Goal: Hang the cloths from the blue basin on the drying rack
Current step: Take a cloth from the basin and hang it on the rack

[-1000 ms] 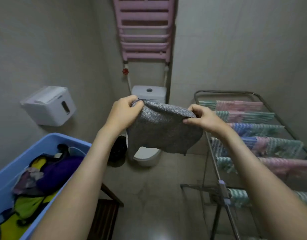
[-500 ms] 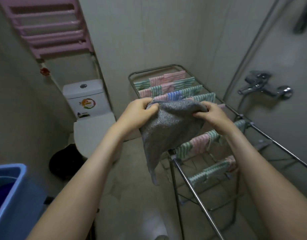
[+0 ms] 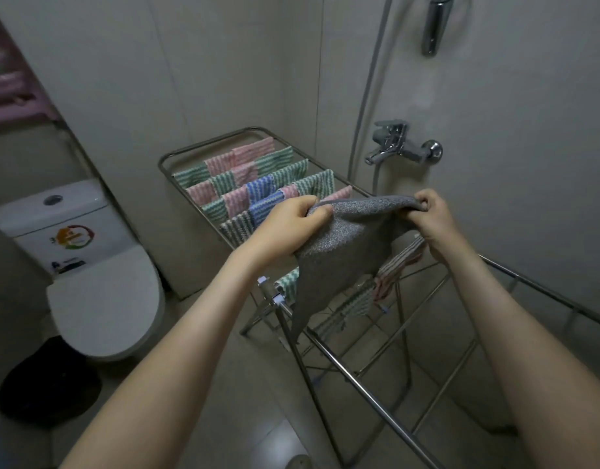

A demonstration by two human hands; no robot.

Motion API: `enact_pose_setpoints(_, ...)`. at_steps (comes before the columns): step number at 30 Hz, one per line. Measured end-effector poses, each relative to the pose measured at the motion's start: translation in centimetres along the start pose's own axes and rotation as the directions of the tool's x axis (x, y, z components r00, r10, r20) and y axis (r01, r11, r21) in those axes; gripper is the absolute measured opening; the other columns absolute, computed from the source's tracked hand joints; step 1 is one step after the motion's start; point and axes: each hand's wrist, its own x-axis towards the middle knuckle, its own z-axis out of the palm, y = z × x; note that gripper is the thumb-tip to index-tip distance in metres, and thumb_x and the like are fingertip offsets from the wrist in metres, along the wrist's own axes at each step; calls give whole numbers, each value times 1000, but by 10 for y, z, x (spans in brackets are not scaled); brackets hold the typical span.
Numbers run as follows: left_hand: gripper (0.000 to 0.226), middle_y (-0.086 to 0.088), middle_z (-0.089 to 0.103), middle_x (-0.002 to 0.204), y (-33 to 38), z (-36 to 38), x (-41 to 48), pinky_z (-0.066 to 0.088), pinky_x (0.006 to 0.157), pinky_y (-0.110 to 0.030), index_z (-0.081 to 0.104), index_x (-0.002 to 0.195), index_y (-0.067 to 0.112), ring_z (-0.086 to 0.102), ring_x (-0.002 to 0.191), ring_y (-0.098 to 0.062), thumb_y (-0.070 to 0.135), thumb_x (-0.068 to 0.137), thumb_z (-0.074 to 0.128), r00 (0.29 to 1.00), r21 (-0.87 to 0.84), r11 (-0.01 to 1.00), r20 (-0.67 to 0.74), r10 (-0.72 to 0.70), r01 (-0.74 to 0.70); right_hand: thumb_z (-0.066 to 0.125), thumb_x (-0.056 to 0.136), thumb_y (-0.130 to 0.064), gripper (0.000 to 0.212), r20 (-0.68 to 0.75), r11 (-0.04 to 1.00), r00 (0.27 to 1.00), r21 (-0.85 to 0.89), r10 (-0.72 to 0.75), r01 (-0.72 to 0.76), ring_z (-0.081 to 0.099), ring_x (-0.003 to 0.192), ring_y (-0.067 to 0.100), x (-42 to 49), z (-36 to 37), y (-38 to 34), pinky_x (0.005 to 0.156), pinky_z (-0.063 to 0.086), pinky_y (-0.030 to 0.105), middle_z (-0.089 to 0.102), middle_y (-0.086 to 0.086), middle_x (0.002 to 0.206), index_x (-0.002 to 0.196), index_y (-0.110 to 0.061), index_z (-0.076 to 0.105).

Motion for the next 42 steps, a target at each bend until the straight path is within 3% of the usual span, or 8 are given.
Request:
enact_pose_setpoints(4,43,13,41,42,19,25,-3,27,49,-21,36,57,25,35,42,0,24,98,49,997,-116,990,23,-73,75,54,81,16,38,8,1000,1000,16,-4,4,44,64,8,0,-28,10,60,38,19,47,1,68,74,-20,44)
enact_pose_setpoints(12,49,-4,46,71,56,96,-11,34,63,-30,51,76,0,45,66,-12,48,87,50,996,-209,974,8,-91,91,56,66,-9,20,57,990,996,123,-74,67,57,83,19,-19,-100,29,78,48,39,63,-2,78,82,-20,61)
enact_pose_setpoints(15,38,6,34,57,68,122,-20,26,53,-28,37,62,20,33,51,-5,28,97,51,992,-272,956,-27,-121,109,59,66,-10,19,96,983,992,172,-77,60,59,76,8,-25,-122,36,73,48,28,66,-14,69,82,-21,61)
enact_pose_setpoints(20,35,13,44,50,80,143,-34,29,46,-17,43,65,17,40,45,0,24,98,49,980,-345,919,3,-200,189,66,77,-7,14,114,975,988,210,-101,75,57,71,-4,-36,-142,50,69,45,14,66,-19,67,83,-18,61)
enact_pose_setpoints(28,33,10,54,50,79,141,-38,37,48,-18,50,65,17,49,46,-3,23,98,49,952,-430,852,80,-294,299,62,84,2,22,94,957,989,277,-114,83,54,67,-4,-42,-142,52,67,45,15,63,-17,64,79,-18,60)
enact_pose_setpoints(33,24,-12,56,77,46,152,-33,40,69,-31,58,88,10,51,70,-18,32,95,52,926,-274,885,91,-367,377,63,84,3,21,138,972,989,232,-56,22,52,61,-4,-45,-140,66,61,42,13,60,-17,59,77,-16,59)
enact_pose_setpoints(38,35,-4,50,65,10,169,-38,38,43,-20,48,78,11,48,52,-17,41,97,47,892,123,896,107,-440,427,62,84,5,18,244,994,965,18,97,-104,51,47,-7,-43,-128,97,46,41,10,58,-8,56,77,-11,56)
enact_pose_setpoints(42,38,0,46,67,-11,174,-45,30,56,-32,40,69,16,47,67,-21,39,98,45,891,368,844,84,-447,389,61,81,10,30,248,982,955,-137,164,-133,48,54,2,-42,-115,121,50,38,13,52,2,66,71,-17,52)
